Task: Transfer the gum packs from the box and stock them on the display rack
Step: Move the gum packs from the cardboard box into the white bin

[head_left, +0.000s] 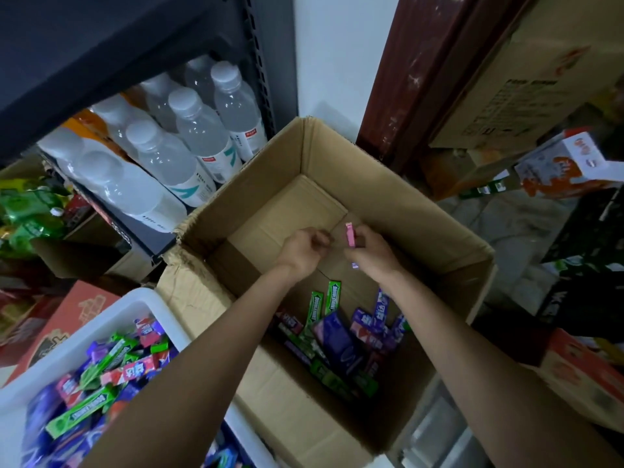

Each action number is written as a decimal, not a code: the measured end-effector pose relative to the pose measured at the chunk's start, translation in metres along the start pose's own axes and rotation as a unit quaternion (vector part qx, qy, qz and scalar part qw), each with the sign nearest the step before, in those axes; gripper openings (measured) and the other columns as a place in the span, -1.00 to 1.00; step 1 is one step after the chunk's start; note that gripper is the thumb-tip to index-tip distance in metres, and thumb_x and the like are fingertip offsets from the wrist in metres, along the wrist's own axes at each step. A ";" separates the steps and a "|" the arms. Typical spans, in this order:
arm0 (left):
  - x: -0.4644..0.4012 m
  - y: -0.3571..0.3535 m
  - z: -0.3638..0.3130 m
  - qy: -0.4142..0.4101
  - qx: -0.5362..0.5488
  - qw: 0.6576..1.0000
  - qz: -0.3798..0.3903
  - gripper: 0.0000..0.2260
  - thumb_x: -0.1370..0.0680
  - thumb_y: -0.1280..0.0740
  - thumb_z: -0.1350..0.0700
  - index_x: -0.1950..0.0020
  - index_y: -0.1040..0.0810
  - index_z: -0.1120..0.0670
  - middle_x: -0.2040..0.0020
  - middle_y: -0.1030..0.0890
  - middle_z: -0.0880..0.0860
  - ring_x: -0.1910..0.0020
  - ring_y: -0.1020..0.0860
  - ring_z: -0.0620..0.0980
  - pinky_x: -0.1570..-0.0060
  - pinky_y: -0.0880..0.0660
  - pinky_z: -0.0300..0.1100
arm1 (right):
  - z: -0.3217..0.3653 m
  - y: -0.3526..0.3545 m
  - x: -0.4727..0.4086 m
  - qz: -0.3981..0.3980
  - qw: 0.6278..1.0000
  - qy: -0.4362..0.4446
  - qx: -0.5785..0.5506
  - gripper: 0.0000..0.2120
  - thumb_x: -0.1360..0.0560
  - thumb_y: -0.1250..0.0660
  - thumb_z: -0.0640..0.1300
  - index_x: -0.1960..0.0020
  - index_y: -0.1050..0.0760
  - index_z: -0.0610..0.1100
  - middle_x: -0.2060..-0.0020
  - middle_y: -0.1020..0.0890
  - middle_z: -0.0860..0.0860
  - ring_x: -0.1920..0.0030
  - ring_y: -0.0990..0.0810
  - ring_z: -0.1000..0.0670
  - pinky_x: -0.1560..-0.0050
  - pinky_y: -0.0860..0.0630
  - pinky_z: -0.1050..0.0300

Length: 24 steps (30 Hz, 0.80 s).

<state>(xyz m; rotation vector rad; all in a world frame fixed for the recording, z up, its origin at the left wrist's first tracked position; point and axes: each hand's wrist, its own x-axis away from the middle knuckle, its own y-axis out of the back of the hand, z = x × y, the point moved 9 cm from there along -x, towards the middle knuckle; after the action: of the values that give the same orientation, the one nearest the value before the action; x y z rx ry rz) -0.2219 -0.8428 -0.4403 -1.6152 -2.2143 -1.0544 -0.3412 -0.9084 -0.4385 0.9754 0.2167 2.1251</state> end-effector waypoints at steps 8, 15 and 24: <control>0.035 -0.038 0.026 0.085 -0.273 0.956 0.058 -0.73 -0.52 -0.38 0.03 -0.14 -0.51 0.14 -0.13 -0.58 0.14 -0.09 -0.56 0.09 0.04 -0.49 -0.17 | -0.038 0.007 0.041 -0.004 0.992 -0.079 -0.097 -0.93 -0.46 -0.30 -0.35 0.10 -0.54 -0.25 0.18 -0.62 -0.17 0.21 -0.61 -0.09 0.00 -0.56 -0.06; 0.034 -0.052 0.023 0.070 -0.247 0.966 0.022 -0.72 -0.54 -0.36 0.14 -0.22 -0.45 0.15 -0.16 -0.55 0.14 -0.03 -0.55 0.05 0.13 -0.42 -0.25 | -0.036 0.005 0.052 0.019 0.974 -0.100 -0.202 -0.81 -0.49 -0.30 -0.36 -0.10 -0.49 -0.28 0.04 -0.62 -0.15 0.23 -0.60 0.04 0.30 -0.51 0.32; 0.026 -0.020 0.010 0.072 0.178 0.980 -0.052 -0.77 -0.37 -0.51 0.17 0.04 -0.61 0.20 0.09 -0.64 0.08 0.09 -0.59 0.04 0.06 -0.54 -0.19 | -0.040 0.009 0.049 0.005 0.972 -0.123 -0.201 -0.83 -0.56 -0.25 -0.19 -0.14 -0.50 -0.15 -0.09 -0.60 -0.14 -0.01 -0.57 -0.05 -0.04 -0.50 0.05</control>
<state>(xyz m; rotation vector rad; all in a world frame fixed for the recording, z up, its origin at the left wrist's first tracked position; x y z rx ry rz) -0.2471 -0.8194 -0.4419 -1.2449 -2.2511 -0.7177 -0.3947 -0.8739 -0.4343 0.9795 -0.3301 1.9295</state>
